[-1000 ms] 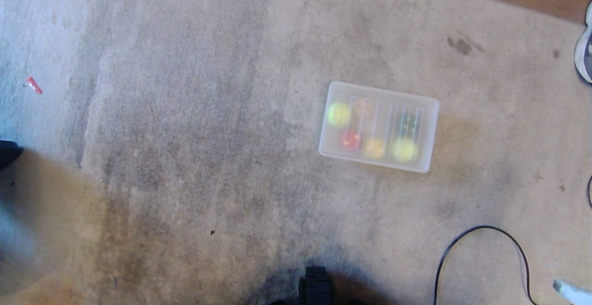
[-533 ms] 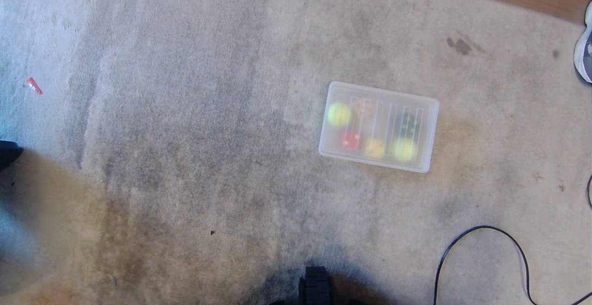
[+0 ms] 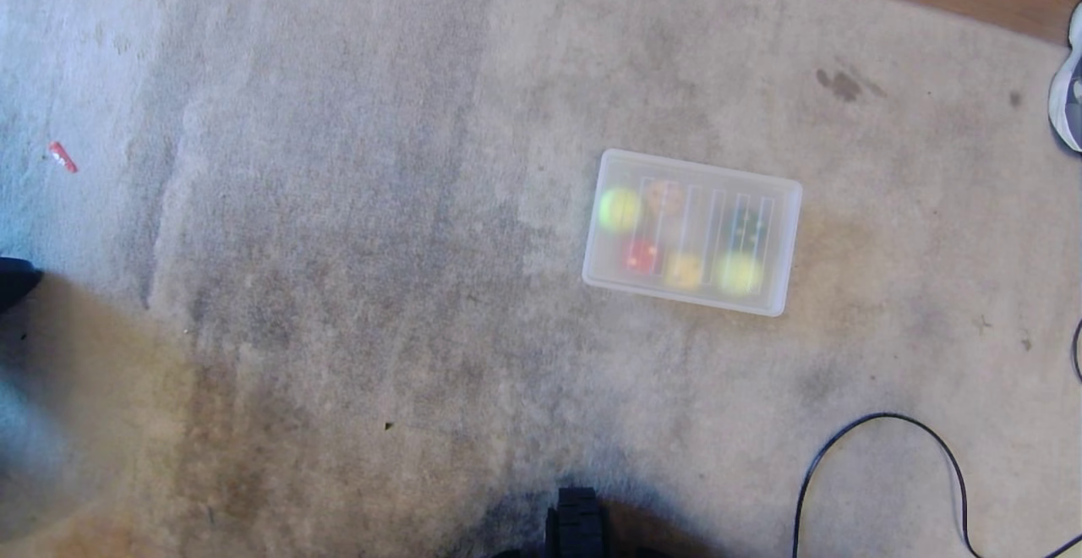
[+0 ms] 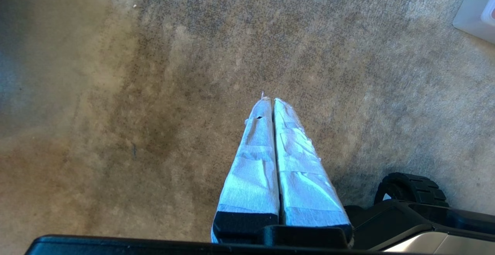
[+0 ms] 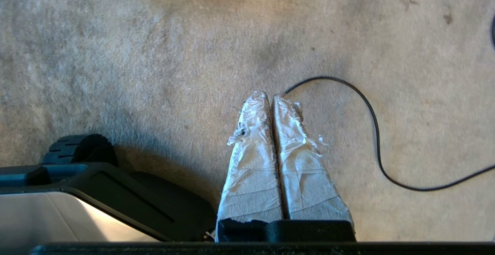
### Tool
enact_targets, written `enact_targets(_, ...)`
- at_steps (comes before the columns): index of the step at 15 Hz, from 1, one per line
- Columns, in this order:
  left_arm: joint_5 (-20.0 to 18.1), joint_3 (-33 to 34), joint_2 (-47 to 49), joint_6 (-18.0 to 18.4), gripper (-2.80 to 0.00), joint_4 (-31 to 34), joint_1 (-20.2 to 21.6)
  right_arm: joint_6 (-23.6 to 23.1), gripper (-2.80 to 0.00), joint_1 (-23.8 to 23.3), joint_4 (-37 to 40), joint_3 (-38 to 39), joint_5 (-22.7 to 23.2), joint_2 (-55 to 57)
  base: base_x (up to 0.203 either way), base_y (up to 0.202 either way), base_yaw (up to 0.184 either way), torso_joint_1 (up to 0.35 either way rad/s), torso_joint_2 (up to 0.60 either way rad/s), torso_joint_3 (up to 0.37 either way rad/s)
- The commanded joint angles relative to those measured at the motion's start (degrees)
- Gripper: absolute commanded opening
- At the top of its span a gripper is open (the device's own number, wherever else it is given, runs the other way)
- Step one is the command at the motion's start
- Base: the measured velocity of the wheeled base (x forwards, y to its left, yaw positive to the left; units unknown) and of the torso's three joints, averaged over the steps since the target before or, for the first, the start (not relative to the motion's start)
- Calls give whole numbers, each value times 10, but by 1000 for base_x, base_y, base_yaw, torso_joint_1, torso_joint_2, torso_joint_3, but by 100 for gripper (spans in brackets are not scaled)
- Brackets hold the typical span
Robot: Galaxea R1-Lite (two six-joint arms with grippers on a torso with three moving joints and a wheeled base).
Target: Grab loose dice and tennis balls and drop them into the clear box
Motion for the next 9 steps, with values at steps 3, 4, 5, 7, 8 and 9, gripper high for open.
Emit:
enact_targets(3, 1, 0, 0, -1, -280, 0, 0, -24, -280, 6, 2, 1, 16, -5, 0, 0, 0, 0, 0, 0)
enact_targets(4, 1, 0, 0, -1, -280, 0, 0, -24, -280, 6, 2, 1, 16, -5, 0, 0, 0, 0, 0, 0)
enact_targets(5, 1, 0, 0, -1, -280, -1, 0, -22, -280, 6, 2, 1, 16, -5, 0, 0, 0, 0, 0, 0)
enact_targets(7, 0, 0, 0, -1, -280, -1, 0, -22, -280, 6, 2, 1, 16, -5, 0, 0, 0, 0, 0, 0)
enact_targets(8, 0, 0, 0, 2, -280, 1, 0, -22, -280, 6, 2, 1, 16, -5, 0, 0, 0, 0, 0, 0)
enact_targets(9, 0, 0, 0, 2, -280, 1, 0, -22, -280, 6, 2, 2, 16, -5, 0, 0, 0, 0, 0, 0)
